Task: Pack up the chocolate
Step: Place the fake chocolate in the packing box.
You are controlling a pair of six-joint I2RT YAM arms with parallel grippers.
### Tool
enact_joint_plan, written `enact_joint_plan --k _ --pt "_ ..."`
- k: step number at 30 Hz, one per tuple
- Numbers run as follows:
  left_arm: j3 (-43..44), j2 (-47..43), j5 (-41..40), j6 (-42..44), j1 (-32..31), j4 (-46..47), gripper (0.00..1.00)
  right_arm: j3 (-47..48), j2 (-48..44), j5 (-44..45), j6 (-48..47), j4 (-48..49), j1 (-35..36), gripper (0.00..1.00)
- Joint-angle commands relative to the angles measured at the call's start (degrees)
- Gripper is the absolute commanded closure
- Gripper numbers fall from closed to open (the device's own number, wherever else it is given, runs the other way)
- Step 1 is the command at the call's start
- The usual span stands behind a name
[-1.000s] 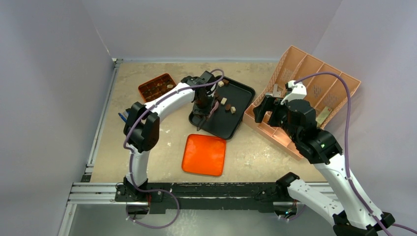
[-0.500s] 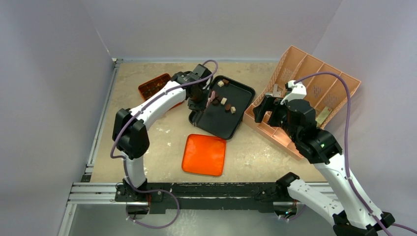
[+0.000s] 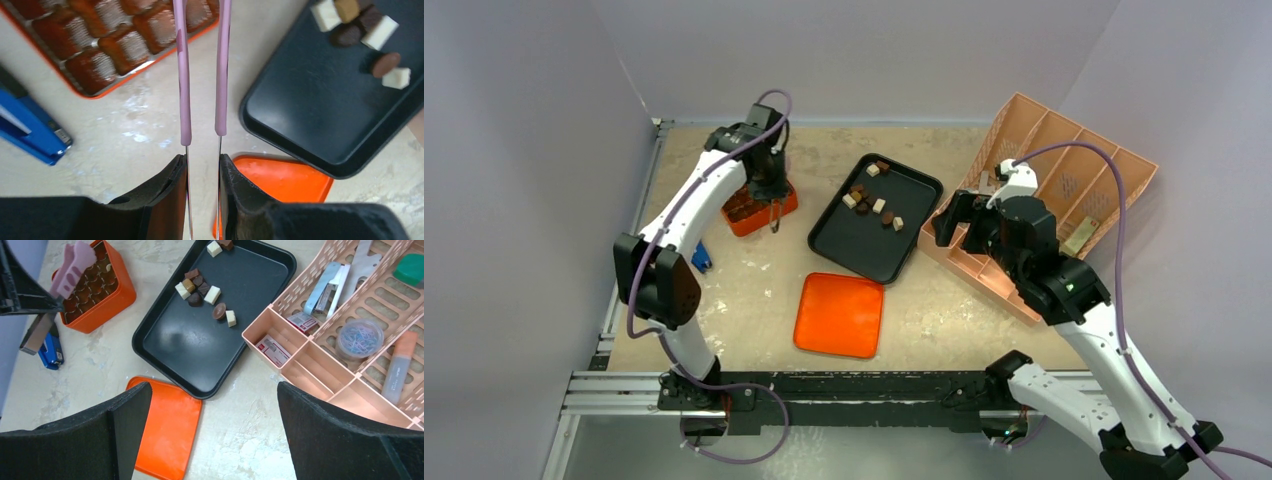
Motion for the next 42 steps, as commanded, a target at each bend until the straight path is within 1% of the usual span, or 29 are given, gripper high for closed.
enact_joint_plan --k 1,4,7,11,20,24,31,36,42 --pt "-1.89 -3.83 -3.27 -1.63 4.79 -1.36 0.82 0.59 0.06 -0.39 0.26 2.53 0.24 0.03" --pt "-5.37 -4.87 -2.71 -2.45 8.92 0.30 0.82 0.59 -0.58 -0.85 -0.02 1.93 0.26 0.03" --pt "-7.85 -5.13 -2.57 -3.23 11.55 2.17 0.82 0.60 -0.77 -0.92 -0.32 1.48 0.26 0.03" --pt "-10.02 -4.81 -1.33 -3.70 12.92 3.89 0.82 0.69 -0.43 -1.17 -0.40 1.81 0.28 0.03" --pt "-12.48 -2.92 0.64 -2.72 13.78 6.01 0.80 1.58 0.98 -0.89 -0.50 2.07 0.28 0.03" --pt "-12.71 -2.60 0.47 -2.70 13.78 6.80 0.77 1.53 1.06 -0.87 -0.31 1.99 0.24 0.03" --pt "-12.23 -1.82 -0.77 -2.36 13.93 6.96 0.74 1.83 0.68 0.20 -1.14 1.07 0.24 0.03" --pt "-11.85 -1.59 -1.16 -2.20 14.05 6.95 0.68 1.47 0.59 -0.11 -0.76 1.41 0.26 0.03" --pt "-10.99 -1.65 -2.93 -1.71 14.06 6.99 0.67 1.46 0.46 0.13 -0.75 1.33 0.25 0.03"
